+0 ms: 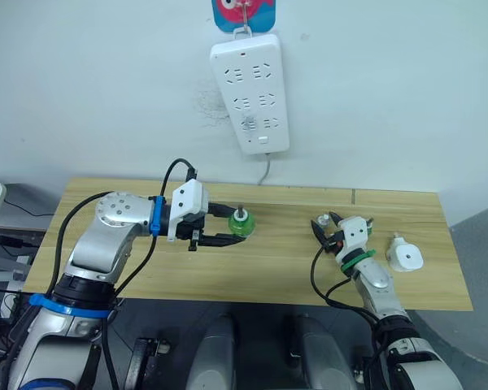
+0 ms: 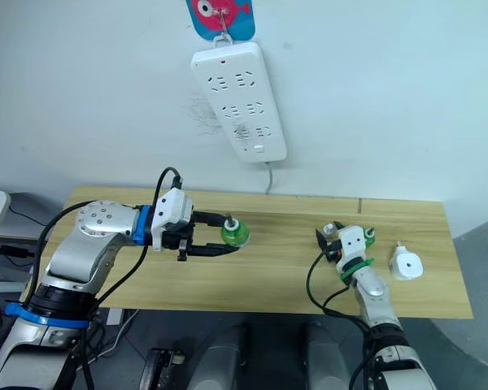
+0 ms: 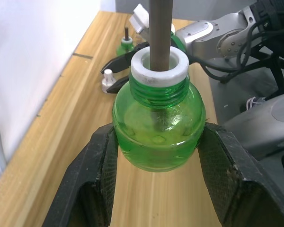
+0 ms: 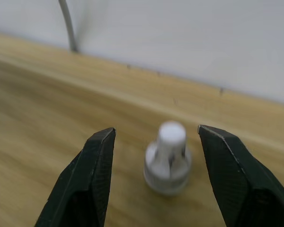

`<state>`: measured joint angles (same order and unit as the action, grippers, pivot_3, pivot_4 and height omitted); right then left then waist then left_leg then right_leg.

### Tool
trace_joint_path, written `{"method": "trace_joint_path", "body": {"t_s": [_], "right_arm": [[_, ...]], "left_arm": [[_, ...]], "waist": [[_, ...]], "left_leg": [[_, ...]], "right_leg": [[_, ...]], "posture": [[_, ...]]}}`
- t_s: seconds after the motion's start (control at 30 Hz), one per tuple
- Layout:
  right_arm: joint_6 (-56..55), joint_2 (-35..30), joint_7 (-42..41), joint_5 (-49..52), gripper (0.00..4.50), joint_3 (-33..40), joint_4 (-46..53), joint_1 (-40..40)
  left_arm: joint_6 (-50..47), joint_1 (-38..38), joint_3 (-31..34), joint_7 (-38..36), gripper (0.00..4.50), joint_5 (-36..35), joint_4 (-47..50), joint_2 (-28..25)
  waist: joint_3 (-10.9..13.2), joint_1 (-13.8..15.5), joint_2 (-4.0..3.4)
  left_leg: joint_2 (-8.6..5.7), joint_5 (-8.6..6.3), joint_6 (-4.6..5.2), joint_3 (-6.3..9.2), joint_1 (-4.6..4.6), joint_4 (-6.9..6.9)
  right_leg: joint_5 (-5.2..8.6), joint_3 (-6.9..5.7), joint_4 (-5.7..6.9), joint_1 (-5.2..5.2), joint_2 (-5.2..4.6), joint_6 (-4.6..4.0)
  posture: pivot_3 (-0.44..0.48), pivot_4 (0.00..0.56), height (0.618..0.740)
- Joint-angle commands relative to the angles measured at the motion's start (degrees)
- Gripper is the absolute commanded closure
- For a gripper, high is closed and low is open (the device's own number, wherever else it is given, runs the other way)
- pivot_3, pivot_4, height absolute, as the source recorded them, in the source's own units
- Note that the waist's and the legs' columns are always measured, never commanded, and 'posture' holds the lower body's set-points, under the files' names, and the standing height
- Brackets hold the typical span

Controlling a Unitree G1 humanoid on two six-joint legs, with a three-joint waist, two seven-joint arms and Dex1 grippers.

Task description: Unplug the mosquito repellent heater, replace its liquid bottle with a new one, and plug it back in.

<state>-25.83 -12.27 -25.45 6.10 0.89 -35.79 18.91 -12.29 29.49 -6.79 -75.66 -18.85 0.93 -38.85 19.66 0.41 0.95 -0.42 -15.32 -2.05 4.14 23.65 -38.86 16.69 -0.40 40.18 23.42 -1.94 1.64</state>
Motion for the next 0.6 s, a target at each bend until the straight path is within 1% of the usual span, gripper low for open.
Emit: {"method": "trace_joint_path", "body": {"t_s": [0.03, 0.1, 0.17, 0.23, 0.3, 0.33, 0.43, 0.5, 0.6], "right_arm": [[4.24, -1.93, -4.64, 3.41, 1.82, -0.34, 11.59, -2.28], [10.57, -4.01, -7.97, 6.16, 1.82, -1.23, 20.80, -3.50], [21.39, -7.77, -13.13, 11.43, 1.82, -2.82, 31.53, -3.96], [28.89, -10.67, -16.53, 15.19, 1.82, -3.63, 37.40, -4.04], [39.91, -16.09, -21.50, 22.67, 1.82, -3.64, 45.36, -3.08], [44.71, -18.45, -23.33, 26.13, 1.82, -3.41, 48.56, -2.40], [53.78, -24.44, -26.12, 30.32, 1.82, -3.32, 54.23, 1.34], [57.09, -25.13, -25.54, 32.08, 1.82, -2.98, 55.59, 3.20], [58.28, -23.79, -23.91, 31.25, 1.82, -4.02, 56.24, 5.25]], "left_arm": [[2.31, 0.82, -0.52, 0.47, 2.34, 0.04, -1.20, 1.99], [3.48, 1.41, -0.91, 0.70, 2.34, 0.47, -2.48, 3.35], [5.06, 2.29, -1.18, 0.75, 2.34, 0.98, -4.27, 4.61], [6.41, 3.06, -1.46, 0.78, 2.34, 1.56, -5.96, 5.59], [8.13, 4.34, -1.89, 0.99, 2.34, 2.15, -8.25, 7.01], [8.87, 4.89, -2.07, 1.13, 2.34, 2.41, -9.19, 7.67], [10.95, 6.43, -2.80, 1.61, 2.34, 3.30, -11.73, 10.14], [11.78, 6.91, -3.06, 1.65, 2.34, 3.89, -12.78, 11.04], [12.52, 7.14, -3.21, 1.97, 2.34, 4.59, -13.42, 11.75]], "waist": [[0.00, -0.05, 0.00], [0.00, -0.16, 0.00], [-0.01, -0.27, 0.01], [-0.05, -0.38, 0.05], [-0.06, -0.41, 0.03], [-0.07, -0.42, 0.02], [-0.10, -0.48, 0.06], [-0.17, -0.54, 0.18], [-0.22, -0.57, 0.24]], "left_leg": [[0.00, 0.00, 0.00, 0.00, 0.01, 0.00], [0.01, 0.00, 0.00, 0.03, 0.05, 0.00], [0.01, 0.01, -0.01, 0.08, 0.10, -0.02], [0.02, 0.01, -0.01, 0.13, 0.14, -0.04], [0.02, 0.01, -0.02, 0.18, 0.14, -0.04], [0.00, 0.01, -0.02, 0.18, 0.14, -0.04], [-0.02, 0.01, -0.02, 0.22, 0.18, -0.08], [-0.02, 0.01, -0.02, 0.23, 0.18, -0.08], [0.00, 0.03, -0.05, 0.29, 0.20, -0.06]], "right_leg": [[0.00, 0.00, -0.03, 0.00, 0.00, 0.00], [0.00, -0.01, -0.08, -0.01, -0.01, 0.00], [0.00, -0.02, -0.11, -0.01, -0.02, 0.00], [0.00, -0.04, -0.16, -0.03, -0.03, 0.00], [0.00, -0.09, -0.18, -0.05, -0.03, 0.00], [0.00, -0.09, -0.19, -0.06, -0.04, 0.00], [0.00, -0.16, -0.26, -0.10, -0.09, 0.00], [0.00, -0.20, -0.26, -0.10, -0.10, 0.00], [0.00, -0.27, -0.27, -0.10, -0.10, 0.00]], "posture": [[0.133, 0.365, 0.740], [0.115, 0.352, 0.740], [0.105, 0.345, 0.740], [0.084, 0.330, 0.740], [0.069, 0.311, 0.740], [0.069, 0.311, 0.740], [0.051, 0.290, 0.740], [0.052, 0.284, 0.740], [0.053, 0.273, 0.740]]}}
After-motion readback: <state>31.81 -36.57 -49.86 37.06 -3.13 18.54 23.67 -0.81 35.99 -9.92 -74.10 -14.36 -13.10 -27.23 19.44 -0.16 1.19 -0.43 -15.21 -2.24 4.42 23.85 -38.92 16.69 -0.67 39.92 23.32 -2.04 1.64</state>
